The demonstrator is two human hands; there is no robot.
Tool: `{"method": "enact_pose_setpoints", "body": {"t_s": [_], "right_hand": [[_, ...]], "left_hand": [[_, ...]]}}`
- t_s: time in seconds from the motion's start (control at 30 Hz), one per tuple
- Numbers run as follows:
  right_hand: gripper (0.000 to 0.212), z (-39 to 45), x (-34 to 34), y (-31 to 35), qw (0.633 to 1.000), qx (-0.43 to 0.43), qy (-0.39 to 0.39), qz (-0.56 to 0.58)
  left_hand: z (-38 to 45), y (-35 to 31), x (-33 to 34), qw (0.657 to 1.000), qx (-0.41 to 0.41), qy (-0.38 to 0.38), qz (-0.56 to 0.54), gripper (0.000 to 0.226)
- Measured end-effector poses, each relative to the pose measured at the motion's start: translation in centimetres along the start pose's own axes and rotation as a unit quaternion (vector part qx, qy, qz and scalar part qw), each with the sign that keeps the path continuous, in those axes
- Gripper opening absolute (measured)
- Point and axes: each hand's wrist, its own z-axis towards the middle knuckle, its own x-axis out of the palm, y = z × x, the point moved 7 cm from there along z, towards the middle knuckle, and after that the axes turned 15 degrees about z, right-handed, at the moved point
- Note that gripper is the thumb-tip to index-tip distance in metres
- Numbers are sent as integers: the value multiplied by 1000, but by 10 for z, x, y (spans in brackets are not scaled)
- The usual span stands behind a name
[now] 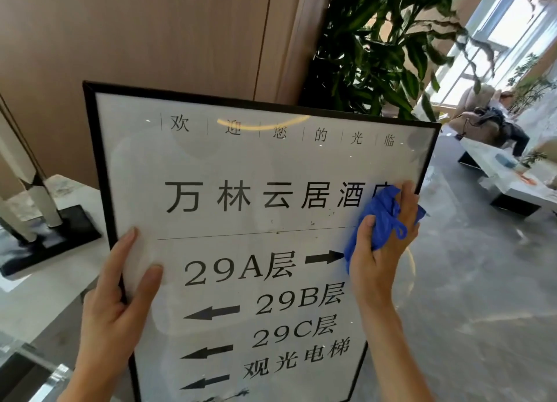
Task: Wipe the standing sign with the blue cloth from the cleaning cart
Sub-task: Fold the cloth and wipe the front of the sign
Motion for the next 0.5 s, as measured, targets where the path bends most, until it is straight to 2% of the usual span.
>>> {"method": "enact_pose_setpoints", "body": {"t_s": [0.2,0.33,0.5], "right_hand": [[50,-8,10,4,1000,11,4,9],[48,-14,29,18,999,-10,32,15],[51,-25,62,46,995,-42,88,-33]], "left_hand": [[-2,-3,0,1000,16,-12,-20,54],[-2,-1,1,1000,15,-7,-21,52],[-2,-8,0,999,37,-15,-12,50]]}}
